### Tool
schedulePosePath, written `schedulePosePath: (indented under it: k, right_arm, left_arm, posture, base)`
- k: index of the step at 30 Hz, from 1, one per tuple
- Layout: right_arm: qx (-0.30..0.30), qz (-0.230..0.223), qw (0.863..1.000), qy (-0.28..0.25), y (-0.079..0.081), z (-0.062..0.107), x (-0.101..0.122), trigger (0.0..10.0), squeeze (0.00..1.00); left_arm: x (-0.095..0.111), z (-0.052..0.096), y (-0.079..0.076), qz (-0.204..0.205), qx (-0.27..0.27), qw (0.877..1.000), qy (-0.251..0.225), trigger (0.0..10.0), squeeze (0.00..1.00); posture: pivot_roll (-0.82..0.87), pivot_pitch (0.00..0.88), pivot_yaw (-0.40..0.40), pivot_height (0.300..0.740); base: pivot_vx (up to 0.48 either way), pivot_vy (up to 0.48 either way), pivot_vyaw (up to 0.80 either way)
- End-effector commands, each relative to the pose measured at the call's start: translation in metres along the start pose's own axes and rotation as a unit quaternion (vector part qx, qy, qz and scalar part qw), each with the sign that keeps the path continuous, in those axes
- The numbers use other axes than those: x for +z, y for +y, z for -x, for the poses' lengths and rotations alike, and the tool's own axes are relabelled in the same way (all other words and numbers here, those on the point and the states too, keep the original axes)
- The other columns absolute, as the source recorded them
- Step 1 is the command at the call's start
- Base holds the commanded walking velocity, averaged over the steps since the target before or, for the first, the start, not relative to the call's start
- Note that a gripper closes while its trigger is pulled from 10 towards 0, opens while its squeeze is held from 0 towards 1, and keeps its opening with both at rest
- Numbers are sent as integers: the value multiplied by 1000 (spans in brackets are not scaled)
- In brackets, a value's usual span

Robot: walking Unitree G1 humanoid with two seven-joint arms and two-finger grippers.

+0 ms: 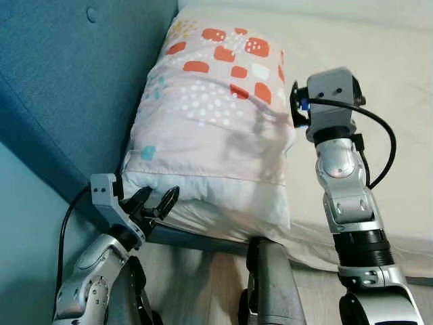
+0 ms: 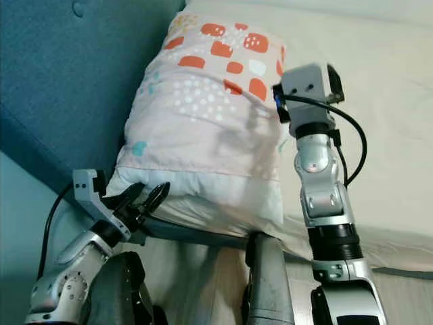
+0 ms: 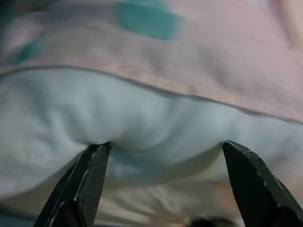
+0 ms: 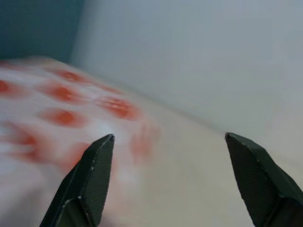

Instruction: Clean up the room

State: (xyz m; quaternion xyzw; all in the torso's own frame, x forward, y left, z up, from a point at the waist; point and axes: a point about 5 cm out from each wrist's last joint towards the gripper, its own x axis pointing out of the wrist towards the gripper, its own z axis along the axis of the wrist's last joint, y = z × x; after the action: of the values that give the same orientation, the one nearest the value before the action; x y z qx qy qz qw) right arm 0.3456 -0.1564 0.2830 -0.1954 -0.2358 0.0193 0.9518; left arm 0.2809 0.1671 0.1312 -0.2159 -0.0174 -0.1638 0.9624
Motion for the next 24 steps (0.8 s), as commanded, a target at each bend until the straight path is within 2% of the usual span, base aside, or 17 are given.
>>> schedulePosePath:
  k: [1, 2, 3, 4, 5, 7, 8, 10, 11, 12, 13, 14, 16, 17, 20, 21, 24]
  right_arm:
    - [107, -64, 992, 21, 30, 11, -4, 10000, 1000]
    - [191, -99, 975, 47, 51, 23, -8, 10000, 0]
    - [191, -99, 975, 47, 51, 23, -8, 10000, 0]
    - [240, -116, 962, 64, 63, 32, -11, 10000, 0]
    - [240, -116, 962, 64, 63, 32, -11, 10000, 0]
    - [354, -121, 923, 91, 88, 57, -15, 10000, 0]
    - [354, -121, 923, 91, 88, 57, -15, 10000, 0]
    - [453, -139, 874, 106, 97, 86, -12, 10000, 0]
    - [485, -149, 855, 110, 98, 96, -10, 10000, 0]
    - [485, -149, 855, 110, 98, 96, -10, 10000, 0]
    - [506, -157, 840, 114, 98, 103, -8, 10000, 0]
    - [506, -157, 840, 114, 98, 103, -8, 10000, 0]
    - [550, -157, 808, 138, 96, 117, -8, 10000, 0]
    - [550, -157, 808, 138, 96, 117, -8, 10000, 0]
    - [614, -118, 749, 218, 91, 144, -21, 10000, 0]
    - [614, -118, 749, 218, 91, 144, -21, 10000, 0]
    - [620, -75, 734, 267, 83, 154, -34, 10000, 0]
  left_arm:
    - [-10, 4, 8, 14, 54, 998, 12, 10000, 0]
    - [-10, 7, 14, 30, 89, 996, 11, 10000, 0]
    - [-10, 7, 14, 30, 89, 996, 11, 10000, 0]
    - [-10, 9, 18, 40, 110, 993, 12, 10000, 0]
    - [-10, 9, 18, 40, 110, 993, 12, 10000, 0]
    - [-9, 17, 30, 67, 171, 983, 16, 10000, 0]
    - [-9, 17, 30, 67, 171, 983, 16, 10000, 0]
    - [-8, 27, 37, 112, 212, 971, 23, 10000, 0]
    - [-7, 29, 36, 128, 213, 968, 26, 10000, 0]
    - [-7, 29, 36, 128, 213, 968, 26, 10000, 0]
    - [-7, 31, 34, 142, 206, 968, 30, 10000, 0]
    - [-7, 31, 34, 142, 206, 968, 30, 10000, 0]
    - [-10, 32, 31, 154, 186, 970, 33, 10000, 0]
    - [-10, 32, 31, 154, 186, 970, 33, 10000, 0]
    - [-15, 29, 29, 130, 176, 975, 41, 10000, 0]
    - [-15, 29, 29, 130, 176, 975, 41, 10000, 0]
    - [-12, 26, 29, 98, 171, 979, 43, 10000, 0]
  posture:
    - [-43, 222, -16, 511]
    - [-50, 218, -15, 511]
    - [-50, 218, -15, 511]
    - [-50, 218, -15, 511]
    - [-50, 218, -15, 511]
    - [-56, 218, -16, 511]
    - [-56, 218, -16, 511]
    - [-58, 222, -19, 511]
    - [-58, 222, -19, 511]
    - [-58, 222, -19, 511]
    - [-62, 223, -19, 511]
    - [-62, 223, -19, 511]
    - [-65, 221, -21, 511]
    - [-65, 221, -21, 511]
    - [-70, 218, -26, 511]
    - [-70, 218, -26, 511]
    - [-76, 216, -32, 511]
  base:
    - [0, 0, 0]
    - [0, 0, 0]
    - [0, 0, 0]
    - [0, 0, 0]
    - [0, 0, 0]
    - [0, 0, 0]
    - [0, 0, 0]
    - [0, 0, 0]
    - [0, 0, 0]
    - [0, 0, 0]
    - [0, 0, 0]
    - [0, 0, 0]
    - [0, 0, 0]
    - [0, 0, 0]
    - [0, 0, 0]
    - [0, 0, 0]
    - [0, 0, 0]
